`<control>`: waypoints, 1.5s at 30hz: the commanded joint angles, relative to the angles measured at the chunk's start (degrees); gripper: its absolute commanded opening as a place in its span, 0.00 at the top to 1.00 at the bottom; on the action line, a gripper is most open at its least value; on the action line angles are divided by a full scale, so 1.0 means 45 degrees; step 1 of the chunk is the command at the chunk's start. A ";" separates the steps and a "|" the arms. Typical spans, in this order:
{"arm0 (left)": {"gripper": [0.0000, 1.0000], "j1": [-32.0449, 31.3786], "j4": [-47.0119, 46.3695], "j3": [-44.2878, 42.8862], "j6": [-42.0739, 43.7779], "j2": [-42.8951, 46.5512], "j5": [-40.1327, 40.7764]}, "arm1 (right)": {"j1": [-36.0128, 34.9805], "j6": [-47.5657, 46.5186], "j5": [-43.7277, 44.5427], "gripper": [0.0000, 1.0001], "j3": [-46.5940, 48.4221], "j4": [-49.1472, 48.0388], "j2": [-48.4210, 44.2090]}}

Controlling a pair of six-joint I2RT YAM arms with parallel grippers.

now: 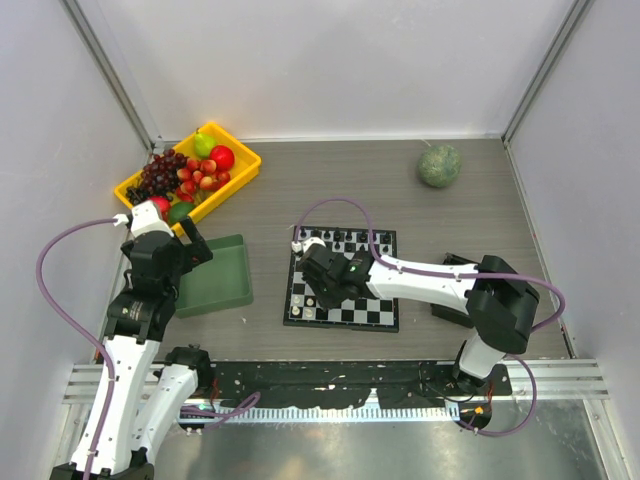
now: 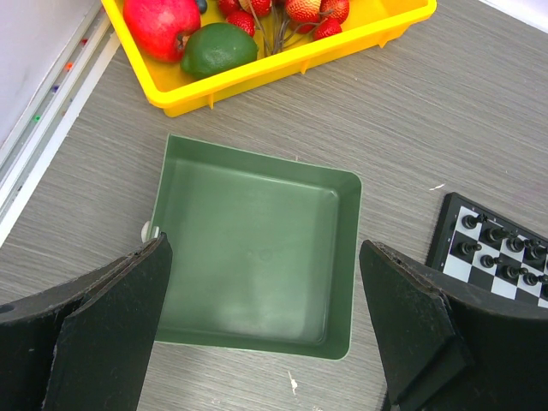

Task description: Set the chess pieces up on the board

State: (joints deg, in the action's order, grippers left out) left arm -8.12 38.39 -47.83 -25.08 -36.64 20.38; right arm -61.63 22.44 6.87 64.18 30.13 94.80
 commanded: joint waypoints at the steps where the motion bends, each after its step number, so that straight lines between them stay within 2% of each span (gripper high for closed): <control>1: 0.01 0.0066 -0.0582 -0.0054 0.0066 0.0037 0.0041 | -0.0192 -0.0083 0.0191 0.79 0.0249 0.0003 -0.0422; 18: 0.01 0.0066 -0.0563 0.0005 0.0085 0.0096 0.0041 | -0.0212 0.0424 -0.0160 0.79 -0.0961 0.0238 -0.2356; 45: 0.01 0.0066 -0.0563 0.0005 0.0066 0.0116 0.0061 | 0.0042 0.0522 -0.0395 0.79 -0.1743 -0.0524 -0.1752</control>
State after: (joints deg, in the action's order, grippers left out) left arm -8.12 38.39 -47.64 -25.08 -36.25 20.40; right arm -61.65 24.29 4.75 56.51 28.93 86.63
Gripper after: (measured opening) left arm 0.991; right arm 0.220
